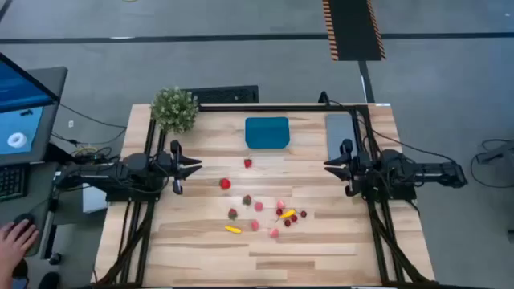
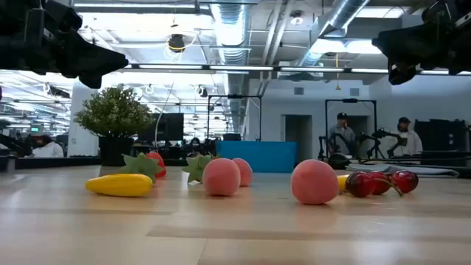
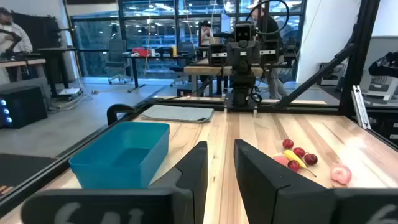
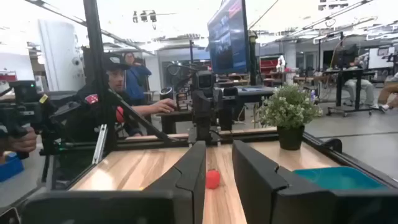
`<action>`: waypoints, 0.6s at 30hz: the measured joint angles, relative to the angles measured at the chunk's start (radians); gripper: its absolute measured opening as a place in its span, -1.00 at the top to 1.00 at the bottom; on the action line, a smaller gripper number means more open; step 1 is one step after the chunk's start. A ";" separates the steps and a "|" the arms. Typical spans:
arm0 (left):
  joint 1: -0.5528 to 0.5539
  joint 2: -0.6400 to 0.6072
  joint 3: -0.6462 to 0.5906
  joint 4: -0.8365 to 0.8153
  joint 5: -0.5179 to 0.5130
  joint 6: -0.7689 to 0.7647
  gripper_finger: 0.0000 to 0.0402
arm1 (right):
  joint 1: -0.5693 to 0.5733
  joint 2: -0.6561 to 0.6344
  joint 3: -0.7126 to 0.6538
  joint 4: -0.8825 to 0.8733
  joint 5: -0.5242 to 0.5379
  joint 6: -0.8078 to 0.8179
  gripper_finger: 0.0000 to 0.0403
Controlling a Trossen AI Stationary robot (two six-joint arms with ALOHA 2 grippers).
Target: Pick and placing Produce into tupperware
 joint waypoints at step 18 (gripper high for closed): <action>0.000 0.000 0.000 0.099 0.000 -0.084 0.65 | 0.000 0.000 0.000 0.039 0.014 0.043 0.49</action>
